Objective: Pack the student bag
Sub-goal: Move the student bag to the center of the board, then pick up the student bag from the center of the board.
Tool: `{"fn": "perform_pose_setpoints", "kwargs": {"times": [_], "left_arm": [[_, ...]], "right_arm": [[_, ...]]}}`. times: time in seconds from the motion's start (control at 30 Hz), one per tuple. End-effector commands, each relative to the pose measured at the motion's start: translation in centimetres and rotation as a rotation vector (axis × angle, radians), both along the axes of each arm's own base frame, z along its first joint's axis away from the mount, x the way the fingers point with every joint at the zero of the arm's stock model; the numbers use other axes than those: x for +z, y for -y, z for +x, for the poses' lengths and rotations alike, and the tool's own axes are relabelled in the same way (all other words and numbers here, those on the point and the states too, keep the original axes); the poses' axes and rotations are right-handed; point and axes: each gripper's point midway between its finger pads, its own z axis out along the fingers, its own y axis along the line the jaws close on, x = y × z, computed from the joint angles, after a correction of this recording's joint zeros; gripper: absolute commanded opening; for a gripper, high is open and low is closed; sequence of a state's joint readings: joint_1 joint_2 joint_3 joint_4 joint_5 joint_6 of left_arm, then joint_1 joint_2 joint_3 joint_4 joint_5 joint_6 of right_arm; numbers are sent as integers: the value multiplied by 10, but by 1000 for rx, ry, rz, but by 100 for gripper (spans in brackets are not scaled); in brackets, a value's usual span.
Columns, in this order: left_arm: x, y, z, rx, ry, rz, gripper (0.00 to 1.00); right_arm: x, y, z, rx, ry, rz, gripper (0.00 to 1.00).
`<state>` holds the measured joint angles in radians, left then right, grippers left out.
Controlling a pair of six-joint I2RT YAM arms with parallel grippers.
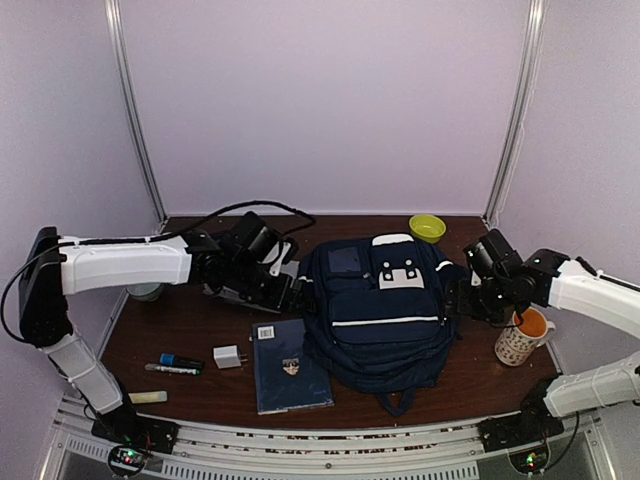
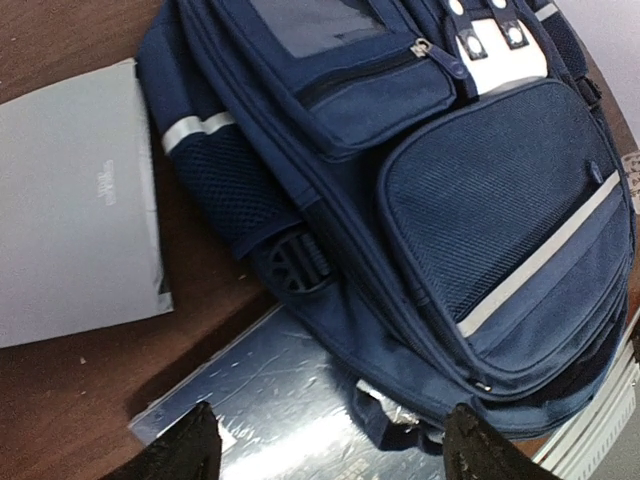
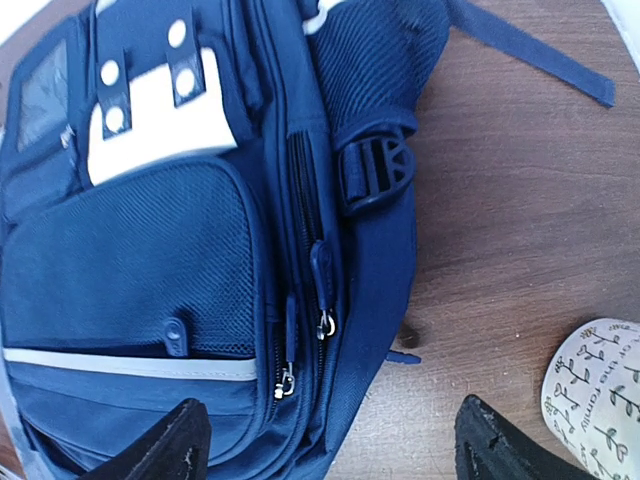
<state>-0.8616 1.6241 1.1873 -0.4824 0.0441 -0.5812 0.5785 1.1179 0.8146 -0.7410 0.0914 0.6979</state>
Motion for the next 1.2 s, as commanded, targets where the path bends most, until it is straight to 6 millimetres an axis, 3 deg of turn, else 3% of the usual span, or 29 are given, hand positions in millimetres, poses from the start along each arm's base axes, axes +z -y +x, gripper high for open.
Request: {"fn": "perform_pose_setpoints", "kwargs": {"times": [0.0,0.13,0.3,0.47,0.73,0.93,1.17], "left_arm": [[-1,35,6,-18,17,-49,78],[-4,51,2,-80,37,-69,74],[15,76,-16,-285,192,-17,75],[37,107,-46,-500,338,-9,78],[61,152,-66,-580,473,-112,80],[40,182,-70,-662,442,-87,79],[22,209,-67,-738,506,-9,78]], "right_arm": [[-1,-6,2,62,-30,-12,85],[-8,-7,-4,90,-50,-5,83],[-10,-4,-12,99,-51,-6,83],[-6,5,-14,57,-26,-14,83],[3,11,-14,14,22,10,86],[21,14,-14,8,32,5,88],[25,17,-19,-6,31,19,92]]}}
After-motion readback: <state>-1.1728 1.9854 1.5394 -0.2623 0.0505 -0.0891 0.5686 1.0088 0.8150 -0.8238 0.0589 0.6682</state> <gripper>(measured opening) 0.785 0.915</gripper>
